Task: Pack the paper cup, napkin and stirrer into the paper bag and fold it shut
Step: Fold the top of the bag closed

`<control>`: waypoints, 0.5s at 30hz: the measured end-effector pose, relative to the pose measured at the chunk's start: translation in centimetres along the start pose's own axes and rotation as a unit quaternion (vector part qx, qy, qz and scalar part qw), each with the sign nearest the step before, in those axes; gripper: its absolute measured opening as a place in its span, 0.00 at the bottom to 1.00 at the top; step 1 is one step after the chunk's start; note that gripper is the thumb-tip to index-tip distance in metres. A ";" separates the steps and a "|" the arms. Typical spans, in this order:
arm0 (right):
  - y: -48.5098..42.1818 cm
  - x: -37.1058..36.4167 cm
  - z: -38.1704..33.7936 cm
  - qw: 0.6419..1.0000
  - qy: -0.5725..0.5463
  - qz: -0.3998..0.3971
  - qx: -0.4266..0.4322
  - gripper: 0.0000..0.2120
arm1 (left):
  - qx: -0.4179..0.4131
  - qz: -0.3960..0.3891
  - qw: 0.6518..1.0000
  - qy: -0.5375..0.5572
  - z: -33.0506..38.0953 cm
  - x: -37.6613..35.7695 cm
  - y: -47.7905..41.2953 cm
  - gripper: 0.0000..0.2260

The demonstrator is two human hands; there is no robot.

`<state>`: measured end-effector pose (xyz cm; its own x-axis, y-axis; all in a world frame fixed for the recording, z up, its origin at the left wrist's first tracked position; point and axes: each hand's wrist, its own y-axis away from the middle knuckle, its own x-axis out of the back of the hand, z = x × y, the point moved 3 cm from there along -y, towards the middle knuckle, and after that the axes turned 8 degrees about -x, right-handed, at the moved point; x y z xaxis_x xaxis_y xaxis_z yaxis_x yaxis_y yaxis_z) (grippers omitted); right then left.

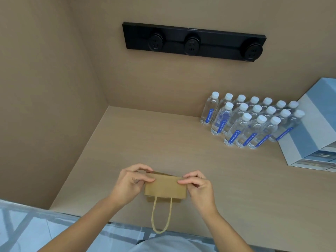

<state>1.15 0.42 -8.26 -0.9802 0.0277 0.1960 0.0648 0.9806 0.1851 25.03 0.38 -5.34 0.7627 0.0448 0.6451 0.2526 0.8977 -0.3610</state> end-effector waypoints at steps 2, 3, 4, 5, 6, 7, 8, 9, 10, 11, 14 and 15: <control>0.0 -0.2 0.0 1.000 0.018 -0.002 0.002 0.23 | -0.053 -0.028 0.998 -0.032 -0.1 0.0 -0.2 0.18; 0.0 -0.4 0.0 0.999 0.035 -0.005 0.002 0.23 | -0.076 -0.048 0.995 -0.043 -0.2 0.0 -0.2 0.18; 0.1 -0.5 0.1 0.998 0.054 -0.007 0.001 0.24 | -0.083 -0.073 0.993 -0.049 -0.3 -0.2 -0.3 0.18; 0.2 -0.7 0.3 0.997 0.075 -0.006 -0.001 0.25 | -0.072 -0.097 0.992 -0.047 -0.5 -0.2 -0.4 0.17; 0.3 -0.9 0.3 0.995 0.097 -0.007 -0.003 0.24 | -0.051 -0.114 0.991 -0.037 -0.6 -0.3 -0.4 0.14; 0.3 -1.2 0.3 0.993 0.121 -0.007 -0.003 0.20 | -0.029 -0.125 0.992 -0.022 -0.8 -0.4 -0.5 0.11; 0.4 -1.6 0.2 0.989 0.146 -0.007 0.001 0.18 | -0.010 -0.133 0.991 -0.009 -0.9 -0.6 -0.7 0.07; 0.3 -2.1 0.2 0.985 0.175 -0.010 0.001 0.20 | 0.006 -0.141 0.990 -0.002 -1.0 -0.8 -0.9 0.06; 0.1 -2.6 0.2 0.978 0.210 -0.011 0.005 0.23 | 0.023 -0.150 0.988 0.003 -1.1 -1.1 -1.2 0.08; -0.1 -3.1 0.0 0.965 0.261 -0.008 0.014 0.23 | 0.041 -0.159 0.986 0.008 -1.2 -1.3 -1.6 0.10; -1.1 -4.2 -0.7 0.945 0.326 -0.002 0.017 0.14 | 0.065 -0.196 0.978 -0.003 -1.4 -2.0 -2.6 0.13; -1.3 -4.2 -0.8 0.957 0.289 -0.013 -0.008 0.12 | 0.067 -0.210 0.975 -0.006 -1.6 -2.0 -2.8 0.13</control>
<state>5.30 -1.13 -8.55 -0.7146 -0.1138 0.6902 0.0481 0.9763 0.2108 23.75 -2.95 -6.72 0.6013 -0.3359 0.7250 0.4616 0.8866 0.0279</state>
